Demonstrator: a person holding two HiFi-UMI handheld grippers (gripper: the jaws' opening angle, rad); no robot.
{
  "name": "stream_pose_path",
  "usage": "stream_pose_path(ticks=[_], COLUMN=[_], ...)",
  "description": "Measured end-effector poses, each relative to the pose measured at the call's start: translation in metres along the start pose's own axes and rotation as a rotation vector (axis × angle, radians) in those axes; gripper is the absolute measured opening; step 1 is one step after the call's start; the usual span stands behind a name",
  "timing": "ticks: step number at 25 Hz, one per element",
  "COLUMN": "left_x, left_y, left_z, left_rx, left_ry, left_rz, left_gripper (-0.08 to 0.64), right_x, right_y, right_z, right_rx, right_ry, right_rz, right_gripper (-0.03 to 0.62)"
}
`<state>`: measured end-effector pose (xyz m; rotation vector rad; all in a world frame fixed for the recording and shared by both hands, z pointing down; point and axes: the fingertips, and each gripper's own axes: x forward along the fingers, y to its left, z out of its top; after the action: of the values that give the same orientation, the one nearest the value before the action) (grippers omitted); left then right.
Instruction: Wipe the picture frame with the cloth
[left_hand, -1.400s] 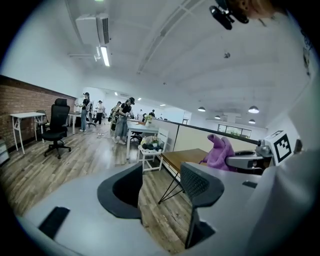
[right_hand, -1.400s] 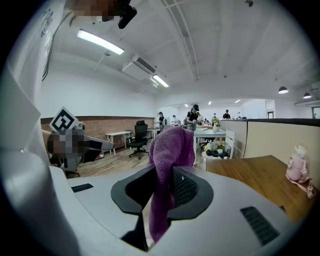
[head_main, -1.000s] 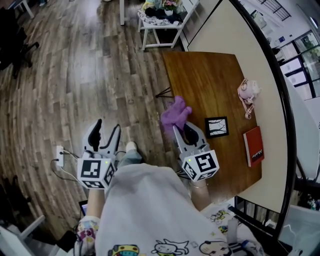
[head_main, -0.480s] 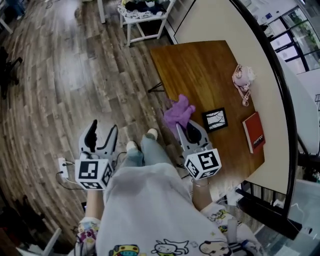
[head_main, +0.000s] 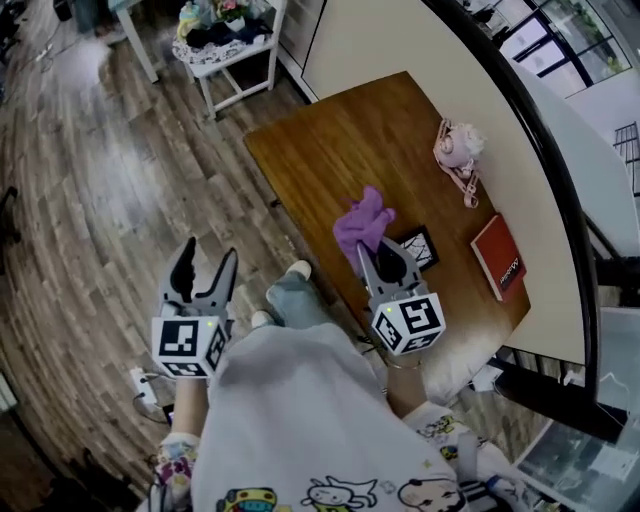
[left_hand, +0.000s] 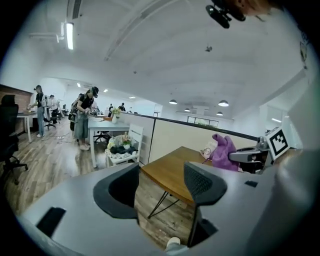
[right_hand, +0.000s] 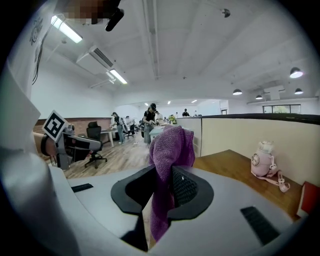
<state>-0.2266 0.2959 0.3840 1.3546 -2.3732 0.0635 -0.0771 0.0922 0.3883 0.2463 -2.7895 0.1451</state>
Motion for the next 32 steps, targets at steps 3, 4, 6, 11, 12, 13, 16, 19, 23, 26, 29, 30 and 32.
stream_pose_path(ticks=[3, 4, 6, 11, 12, 13, 16, 19, 23, 26, 29, 30, 32], left_x=[0.044, 0.059, 0.086, 0.144, 0.155, 0.166, 0.195, 0.215, 0.231, 0.236, 0.239, 0.24, 0.244], left_y=[-0.01, -0.015, -0.026, -0.069, -0.081, -0.093, -0.133, -0.174, -0.222, -0.25, -0.267, -0.272, -0.281], left_z=[0.027, 0.036, 0.05, 0.068, 0.07, 0.072, 0.077, 0.075, 0.065, 0.057, 0.05, 0.048, 0.045], left_rx=[0.03, 0.04, 0.061, 0.116, 0.132, 0.148, 0.195, 0.23, 0.28, 0.315, 0.353, 0.363, 0.379], left_ry=[-0.006, -0.01, -0.014, 0.001, 0.01, 0.019, 0.041, 0.063, 0.105, 0.139, 0.17, 0.179, 0.197], left_rz=[-0.053, -0.072, -0.115, -0.24, -0.272, -0.307, -0.406, -0.504, -0.638, -0.726, -0.807, -0.834, -0.888], left_gripper=[0.258, 0.258, 0.258, 0.258, 0.258, 0.258, 0.258, 0.258, 0.258, 0.258, 0.258, 0.258, 0.258], right_x=[0.011, 0.013, 0.012, -0.01, -0.017, -0.026, -0.052, -0.081, -0.118, -0.141, -0.154, -0.157, -0.162], right_y=[-0.031, -0.042, -0.064, -0.12, -0.13, -0.14, -0.17, -0.192, -0.203, -0.203, -0.197, -0.194, -0.19], right_z=[0.014, 0.017, 0.021, 0.019, 0.017, 0.014, 0.006, -0.005, -0.025, -0.038, -0.048, -0.05, -0.052], right_rx=[0.018, 0.024, 0.035, 0.092, 0.109, 0.127, 0.171, 0.202, 0.259, 0.298, 0.333, 0.343, 0.362], right_ry=[-0.011, -0.012, -0.017, -0.041, -0.046, -0.05, -0.061, -0.066, -0.062, -0.048, -0.042, -0.041, -0.038], right_rz=[-0.044, -0.063, -0.107, -0.251, -0.287, -0.324, -0.427, -0.521, -0.651, -0.729, -0.802, -0.826, -0.871], right_gripper=[0.066, 0.066, 0.066, 0.066, 0.066, 0.066, 0.066, 0.066, 0.066, 0.066, 0.066, 0.066, 0.066])
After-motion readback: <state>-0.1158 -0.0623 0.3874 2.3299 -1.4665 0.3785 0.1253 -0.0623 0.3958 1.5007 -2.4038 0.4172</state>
